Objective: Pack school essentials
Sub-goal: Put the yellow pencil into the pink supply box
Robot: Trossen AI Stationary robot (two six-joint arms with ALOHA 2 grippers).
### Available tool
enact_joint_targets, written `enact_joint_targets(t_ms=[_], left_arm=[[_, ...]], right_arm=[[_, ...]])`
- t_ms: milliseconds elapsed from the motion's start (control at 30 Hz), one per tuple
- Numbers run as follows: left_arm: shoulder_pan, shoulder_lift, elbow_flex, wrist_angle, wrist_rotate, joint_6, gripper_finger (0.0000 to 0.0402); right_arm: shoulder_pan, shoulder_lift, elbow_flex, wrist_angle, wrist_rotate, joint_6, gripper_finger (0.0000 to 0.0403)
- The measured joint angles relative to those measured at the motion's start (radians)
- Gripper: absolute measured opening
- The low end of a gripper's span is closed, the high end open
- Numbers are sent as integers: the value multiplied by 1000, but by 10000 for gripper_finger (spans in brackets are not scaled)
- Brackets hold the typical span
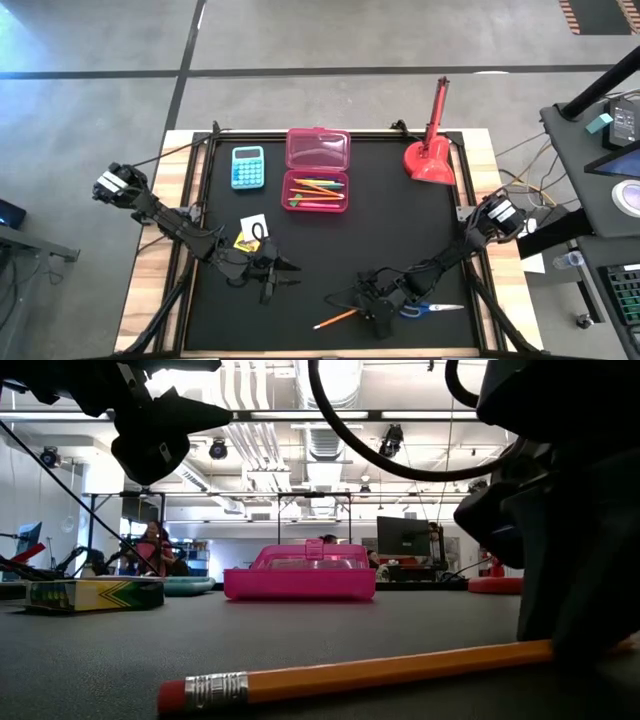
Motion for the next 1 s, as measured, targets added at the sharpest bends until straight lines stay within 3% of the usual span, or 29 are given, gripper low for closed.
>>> enact_joint_targets(t_ms=[133, 433, 633, 1000], left_arm=[[0, 0, 0, 0, 0, 0, 164], [0, 0, 0, 0, 0, 0, 164], [-5, 0, 0, 1, 0, 0, 164], [-7, 0, 0, 1, 0, 10, 164]], right_arm=[[0, 0, 0, -7, -1, 11, 16], [-61, -41, -1, -62, -46, -36, 14], [-188, -140, -5, -174, -41, -124, 13], [-525, -221, -1, -102, -31, -320, 13]])
